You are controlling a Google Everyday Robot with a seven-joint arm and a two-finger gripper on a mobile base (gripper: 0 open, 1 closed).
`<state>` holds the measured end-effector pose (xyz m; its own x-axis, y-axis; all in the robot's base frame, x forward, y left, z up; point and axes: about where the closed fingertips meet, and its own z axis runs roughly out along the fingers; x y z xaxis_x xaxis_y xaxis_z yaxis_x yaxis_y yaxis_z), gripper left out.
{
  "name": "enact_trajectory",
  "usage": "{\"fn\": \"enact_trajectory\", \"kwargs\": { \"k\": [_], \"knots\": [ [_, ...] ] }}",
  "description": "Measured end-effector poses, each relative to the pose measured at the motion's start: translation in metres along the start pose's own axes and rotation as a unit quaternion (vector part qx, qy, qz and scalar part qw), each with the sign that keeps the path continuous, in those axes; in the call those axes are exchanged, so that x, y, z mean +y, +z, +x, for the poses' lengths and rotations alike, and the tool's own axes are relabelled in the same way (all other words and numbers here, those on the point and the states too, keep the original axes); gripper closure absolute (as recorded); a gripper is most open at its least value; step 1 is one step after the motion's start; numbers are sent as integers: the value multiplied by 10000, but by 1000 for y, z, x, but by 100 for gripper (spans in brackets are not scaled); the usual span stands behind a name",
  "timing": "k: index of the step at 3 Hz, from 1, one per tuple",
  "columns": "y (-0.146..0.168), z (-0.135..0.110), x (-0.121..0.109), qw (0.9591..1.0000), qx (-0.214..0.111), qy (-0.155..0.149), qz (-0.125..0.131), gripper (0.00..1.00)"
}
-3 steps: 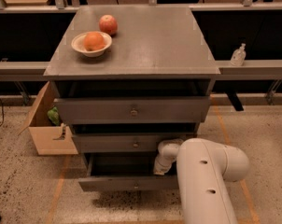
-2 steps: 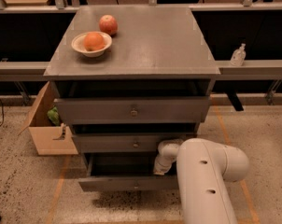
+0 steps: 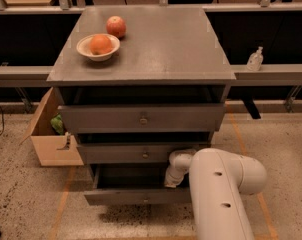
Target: Open bottom drawer
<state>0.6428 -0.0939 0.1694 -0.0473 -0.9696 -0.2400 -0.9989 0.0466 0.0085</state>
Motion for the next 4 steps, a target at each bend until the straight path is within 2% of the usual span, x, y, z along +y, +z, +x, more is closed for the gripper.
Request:
{"fn": "enact_trajectory", "kwargs": {
  "k": [1, 2, 3, 4],
  "knots": [
    [-5, 1, -1, 9995, -9, -24, 303, 38],
    [-36, 15, -10, 9949, 286, -272, 926, 61],
    [-60, 38, -9, 9864, 646, -726, 1323, 85],
    [-84, 51, -37, 9786, 609, -740, 1823, 100]
  ]
}}
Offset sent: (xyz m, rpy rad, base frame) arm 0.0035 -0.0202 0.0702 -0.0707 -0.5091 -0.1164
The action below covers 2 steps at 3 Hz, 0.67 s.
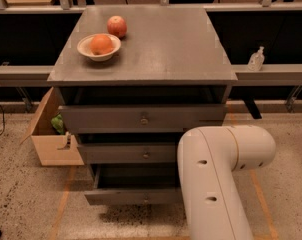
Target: Open bottom drawer
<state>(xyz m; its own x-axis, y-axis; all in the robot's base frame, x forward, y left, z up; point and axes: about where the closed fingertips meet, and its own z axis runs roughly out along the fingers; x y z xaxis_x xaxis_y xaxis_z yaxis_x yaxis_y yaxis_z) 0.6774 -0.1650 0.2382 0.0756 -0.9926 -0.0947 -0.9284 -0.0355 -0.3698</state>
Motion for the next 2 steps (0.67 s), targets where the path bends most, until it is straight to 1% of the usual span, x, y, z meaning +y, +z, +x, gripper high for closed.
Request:
{"fn": "enact_trajectory", "kwargs": {
  "k": [1, 2],
  "knots": [
    [-2, 2, -8, 9997, -27, 211, 143, 100],
    [-4, 2, -3, 9997, -29, 211, 139, 100]
  ]
}}
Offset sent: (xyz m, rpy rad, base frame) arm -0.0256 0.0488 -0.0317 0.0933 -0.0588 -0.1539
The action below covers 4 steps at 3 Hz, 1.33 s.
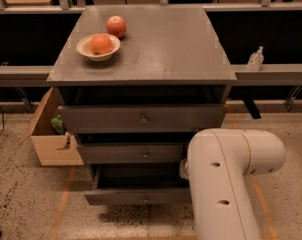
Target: Open bottom drawer
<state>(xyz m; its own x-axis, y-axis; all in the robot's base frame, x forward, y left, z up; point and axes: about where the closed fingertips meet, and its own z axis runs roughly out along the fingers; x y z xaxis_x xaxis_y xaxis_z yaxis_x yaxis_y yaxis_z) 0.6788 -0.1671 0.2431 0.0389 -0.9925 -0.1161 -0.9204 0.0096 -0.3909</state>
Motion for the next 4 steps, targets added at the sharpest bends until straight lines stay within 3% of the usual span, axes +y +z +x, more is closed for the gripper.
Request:
{"fn": "enact_trajectory", "kwargs": {
  "k": [2, 4],
  "knots": [
    [45, -21, 17, 9994, -65, 333, -38, 100],
    [73, -37, 39, 9989, -58, 408, -224, 100]
  ]
}}
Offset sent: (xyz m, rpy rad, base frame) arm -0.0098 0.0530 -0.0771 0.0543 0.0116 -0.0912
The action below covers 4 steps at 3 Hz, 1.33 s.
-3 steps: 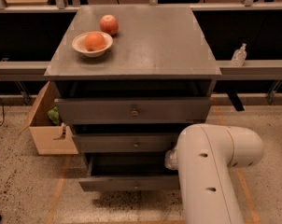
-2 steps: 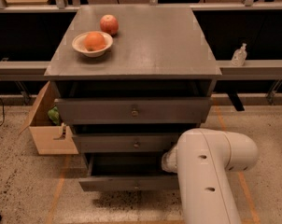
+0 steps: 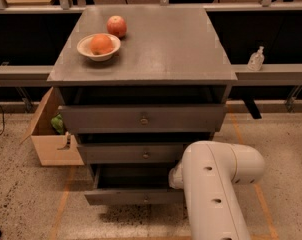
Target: Open bottom drawer
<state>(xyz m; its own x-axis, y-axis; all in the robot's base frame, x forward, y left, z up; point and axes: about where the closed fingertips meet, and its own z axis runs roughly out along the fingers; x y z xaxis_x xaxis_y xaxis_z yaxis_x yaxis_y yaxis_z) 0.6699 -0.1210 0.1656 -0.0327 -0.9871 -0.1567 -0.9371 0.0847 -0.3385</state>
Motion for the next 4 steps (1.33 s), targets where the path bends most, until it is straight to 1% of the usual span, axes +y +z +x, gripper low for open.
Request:
{"fn": "enact_trajectory", "kwargs": {
  "k": [1, 2, 4],
  "knots": [
    [8, -3, 10, 9998, 67, 77, -164, 100],
    [9, -7, 27, 9991, 101, 93, -413, 100],
    [8, -8, 23, 9990, 102, 99, -431, 100]
  ]
}}
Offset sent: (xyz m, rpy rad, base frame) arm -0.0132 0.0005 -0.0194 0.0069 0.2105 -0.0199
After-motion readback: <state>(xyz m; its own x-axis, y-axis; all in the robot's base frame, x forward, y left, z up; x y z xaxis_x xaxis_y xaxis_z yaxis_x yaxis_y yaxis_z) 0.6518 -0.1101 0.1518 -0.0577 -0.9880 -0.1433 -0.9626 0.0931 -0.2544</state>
